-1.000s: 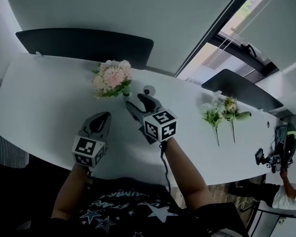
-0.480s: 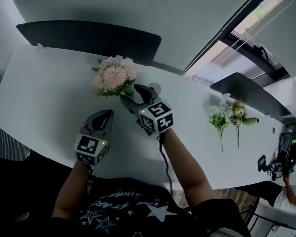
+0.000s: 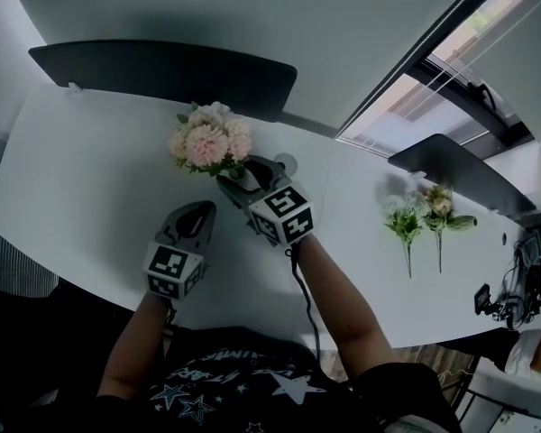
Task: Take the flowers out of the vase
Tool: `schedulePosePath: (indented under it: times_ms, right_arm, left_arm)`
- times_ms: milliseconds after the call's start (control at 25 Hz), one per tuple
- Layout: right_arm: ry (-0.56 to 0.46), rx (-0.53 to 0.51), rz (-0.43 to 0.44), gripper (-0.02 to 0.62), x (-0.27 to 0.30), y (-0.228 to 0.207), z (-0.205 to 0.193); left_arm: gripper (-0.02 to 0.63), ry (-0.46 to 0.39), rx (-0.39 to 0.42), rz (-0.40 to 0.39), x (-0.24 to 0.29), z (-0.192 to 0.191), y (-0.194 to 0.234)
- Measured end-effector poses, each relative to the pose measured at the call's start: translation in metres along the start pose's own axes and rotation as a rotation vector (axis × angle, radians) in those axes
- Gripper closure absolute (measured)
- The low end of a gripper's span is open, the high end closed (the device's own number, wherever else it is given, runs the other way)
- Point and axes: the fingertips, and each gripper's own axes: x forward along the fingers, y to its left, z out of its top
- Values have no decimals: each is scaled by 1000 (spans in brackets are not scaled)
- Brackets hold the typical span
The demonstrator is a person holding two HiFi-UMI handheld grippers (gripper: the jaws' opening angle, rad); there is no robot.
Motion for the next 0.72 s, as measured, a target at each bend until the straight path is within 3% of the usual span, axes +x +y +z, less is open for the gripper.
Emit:
schedulePosePath:
  times_ms: [360,480,720]
  right_arm:
    - [-48,-32,-45,475,-5,-6,9]
    - [-47,-23,-42,485,-6,-7,8]
    - [-43,-7,-42,495,-4,-7,10]
  left_arm:
    - [593,11,34,-15,21,-4,10]
    - [474,2,61,-37,32,-2,9]
    - [410,7,148,-99,52,-4,4]
